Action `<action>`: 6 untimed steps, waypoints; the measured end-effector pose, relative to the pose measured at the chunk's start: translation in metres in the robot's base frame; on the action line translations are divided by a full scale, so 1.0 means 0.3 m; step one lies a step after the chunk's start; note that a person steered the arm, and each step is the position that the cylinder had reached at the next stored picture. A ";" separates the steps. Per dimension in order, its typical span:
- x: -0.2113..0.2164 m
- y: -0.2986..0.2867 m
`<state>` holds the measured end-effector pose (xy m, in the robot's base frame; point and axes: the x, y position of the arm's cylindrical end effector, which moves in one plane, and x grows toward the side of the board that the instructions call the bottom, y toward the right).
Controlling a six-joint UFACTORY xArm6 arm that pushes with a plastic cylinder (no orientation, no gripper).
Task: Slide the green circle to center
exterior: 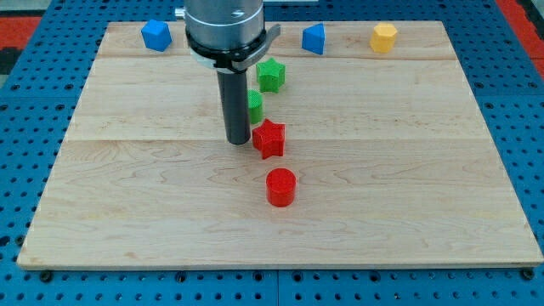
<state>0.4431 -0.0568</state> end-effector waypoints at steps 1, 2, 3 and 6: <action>-0.036 -0.126; -0.148 -0.166; -0.189 -0.123; -0.179 0.010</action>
